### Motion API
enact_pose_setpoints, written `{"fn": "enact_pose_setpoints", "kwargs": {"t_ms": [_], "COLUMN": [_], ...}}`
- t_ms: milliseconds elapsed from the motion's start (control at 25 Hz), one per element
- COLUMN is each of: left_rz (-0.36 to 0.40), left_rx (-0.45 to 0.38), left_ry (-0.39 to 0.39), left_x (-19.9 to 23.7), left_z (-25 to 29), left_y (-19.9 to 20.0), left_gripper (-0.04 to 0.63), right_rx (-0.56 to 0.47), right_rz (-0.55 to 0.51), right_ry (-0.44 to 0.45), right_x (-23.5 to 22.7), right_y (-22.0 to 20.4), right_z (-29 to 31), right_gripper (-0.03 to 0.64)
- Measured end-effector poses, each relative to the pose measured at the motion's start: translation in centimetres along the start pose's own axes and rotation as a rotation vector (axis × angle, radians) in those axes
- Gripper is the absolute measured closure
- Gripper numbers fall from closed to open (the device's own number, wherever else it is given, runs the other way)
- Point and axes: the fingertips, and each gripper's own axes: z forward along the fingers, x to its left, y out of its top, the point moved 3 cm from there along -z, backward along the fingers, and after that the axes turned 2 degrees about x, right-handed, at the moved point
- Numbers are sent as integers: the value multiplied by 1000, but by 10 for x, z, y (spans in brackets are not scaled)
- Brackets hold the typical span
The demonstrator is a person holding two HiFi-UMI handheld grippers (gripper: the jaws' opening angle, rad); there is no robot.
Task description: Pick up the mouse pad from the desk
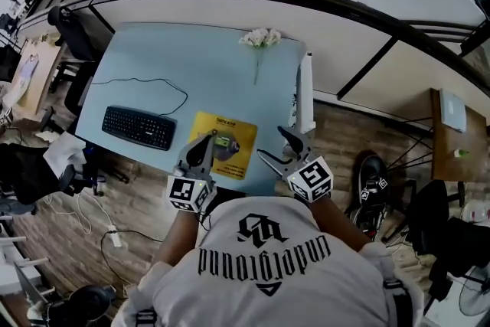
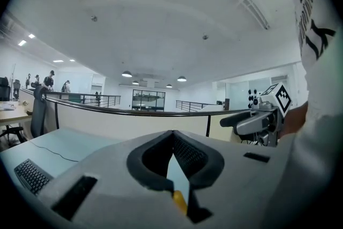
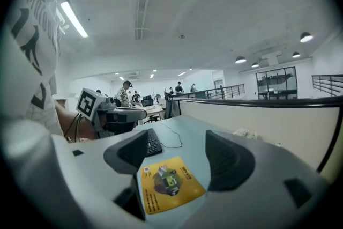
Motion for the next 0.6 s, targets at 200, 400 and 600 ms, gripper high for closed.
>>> {"fn": "enact_pose_setpoints", "kwargs": {"t_ms": [200,400,600], "left_rz": [-29,-44,-77], "left_rx": [29,76,118], "left_ry": [7,-10,-30], "left_x": [25,48,71], "left_z": [16,26,42], "left_y": [-15,-35,-51], "left_gripper": [588,588,588], "right_rx": [49,89,136], "right_rz": [38,56,104], "right_ry": [-20,-32,-44], "right_x": [-15,-26,-40], "right_y": [-16,-27,-43], "right_z": [27,59,90], "right_gripper": [291,290,288]}}
